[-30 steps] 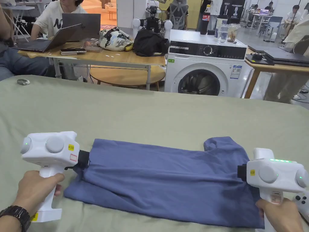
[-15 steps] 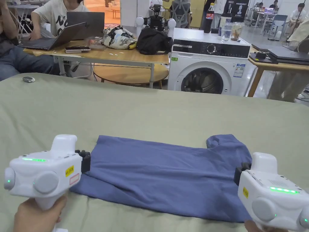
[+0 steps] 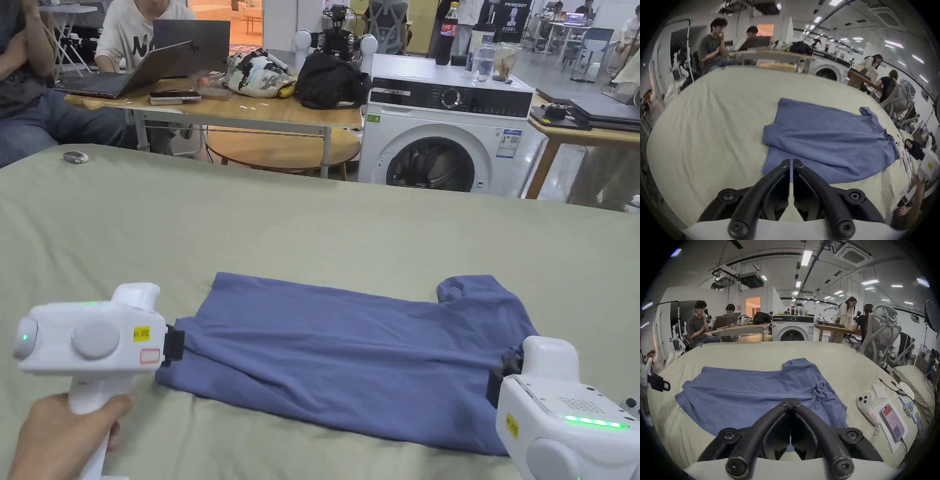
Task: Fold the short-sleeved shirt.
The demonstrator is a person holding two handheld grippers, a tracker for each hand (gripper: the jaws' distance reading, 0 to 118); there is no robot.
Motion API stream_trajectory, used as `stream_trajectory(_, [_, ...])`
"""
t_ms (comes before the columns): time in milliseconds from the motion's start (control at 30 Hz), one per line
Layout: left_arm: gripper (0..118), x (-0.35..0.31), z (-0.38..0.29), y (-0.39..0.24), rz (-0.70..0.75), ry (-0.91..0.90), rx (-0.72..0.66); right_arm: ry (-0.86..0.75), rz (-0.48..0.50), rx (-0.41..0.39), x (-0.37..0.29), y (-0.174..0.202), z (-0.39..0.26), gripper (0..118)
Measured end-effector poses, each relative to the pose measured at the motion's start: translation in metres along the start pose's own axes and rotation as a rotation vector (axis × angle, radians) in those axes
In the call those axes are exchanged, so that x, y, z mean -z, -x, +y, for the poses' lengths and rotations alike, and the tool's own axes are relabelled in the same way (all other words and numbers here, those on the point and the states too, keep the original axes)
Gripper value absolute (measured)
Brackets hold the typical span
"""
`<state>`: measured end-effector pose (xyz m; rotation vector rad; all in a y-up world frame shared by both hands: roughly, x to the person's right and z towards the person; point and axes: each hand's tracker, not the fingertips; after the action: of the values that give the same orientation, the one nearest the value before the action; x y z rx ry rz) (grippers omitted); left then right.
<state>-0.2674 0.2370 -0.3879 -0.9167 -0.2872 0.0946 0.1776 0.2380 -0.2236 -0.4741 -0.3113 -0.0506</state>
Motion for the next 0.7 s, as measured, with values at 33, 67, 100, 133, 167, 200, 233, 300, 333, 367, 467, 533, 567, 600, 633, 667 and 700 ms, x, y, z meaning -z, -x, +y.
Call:
stream_trajectory(33, [6, 0.008, 0.007, 0.006, -0.005, 0.035, 0.005, 0.007, 0.001, -0.002, 0.001, 0.000, -0.001, 0])
stream_trajectory(67, [17, 0.015, 0.013, 0.009, 0.007, 0.050, 0.003, 0.012, 0.002, -0.003, 0.001, -0.002, -0.002, 0])
stream_trajectory(100, [27, 0.019, 0.016, 0.007, 0.015, 0.085, -0.003, 0.020, -0.002, -0.006, 0.002, -0.002, -0.003, 0])
stream_trajectory(133, [39, 0.027, 0.020, 0.009, 0.017, 0.115, -0.004, 0.026, -0.003, -0.007, 0.003, -0.002, -0.004, 0])
stream_trajectory(167, [52, 0.034, 0.024, 0.011, 0.037, 0.136, -0.007, 0.032, -0.001, -0.007, 0.004, -0.003, -0.005, 0])
stream_trajectory(200, [57, 0.043, 0.025, 0.011, 0.056, 0.173, -0.006, 0.038, -0.001, -0.006, 0.004, -0.004, -0.007, 0])
stream_trajectory(233, [58, 0.048, 0.023, 0.007, 0.075, 0.219, 0.003, 0.046, -0.004, -0.008, 0.005, -0.004, -0.008, 0])
stream_trajectory(300, [58, 0.067, 0.017, 0.005, 0.137, 0.317, 0.036, 0.059, -0.003, -0.008, 0.007, -0.005, -0.011, 0])
stream_trajectory(333, [58, 0.074, 0.012, 0.006, 0.164, 0.363, 0.059, 0.065, -0.003, -0.008, 0.007, -0.007, -0.013, 0])
stream_trajectory(367, [58, 0.076, 0.008, 0.005, 0.161, 0.367, 0.074, 0.072, -0.007, -0.011, 0.008, -0.008, -0.014, 0])
stream_trajectory(467, [50, 0.063, 0.005, -0.009, 0.175, 0.300, 0.082, 0.081, -0.009, -0.015, 0.007, -0.010, -0.017, 0])
stream_trajectory(533, [37, 0.060, -0.002, -0.015, 0.169, 0.301, 0.174, 0.088, -0.009, -0.011, 0.009, -0.012, -0.017, 0])
stream_trajectory(567, [23, 0.059, -0.005, -0.017, 0.167, 0.296, 0.190, 0.091, -0.009, -0.006, 0.010, -0.012, -0.017, 0])
stream_trajectory(600, [19, 0.060, -0.003, -0.014, 0.163, 0.295, 0.182, 0.092, -0.007, -0.003, 0.009, -0.013, -0.018, 0])
stream_trajectory(633, [14, 0.062, 0.000, -0.009, 0.147, 0.290, 0.183, 0.095, -0.005, -0.001, 0.010, -0.014, -0.018, 0])
stream_trajectory(667, [8, 0.060, -0.002, -0.010, 0.141, 0.286, 0.185, 0.095, -0.007, 0.000, 0.010, -0.014, -0.018, 0])
stream_trajectory(700, [0, 0.060, -0.004, -0.012, 0.135, 0.275, 0.205, 0.096, -0.008, 0.003, 0.010, -0.015, -0.017, 0])
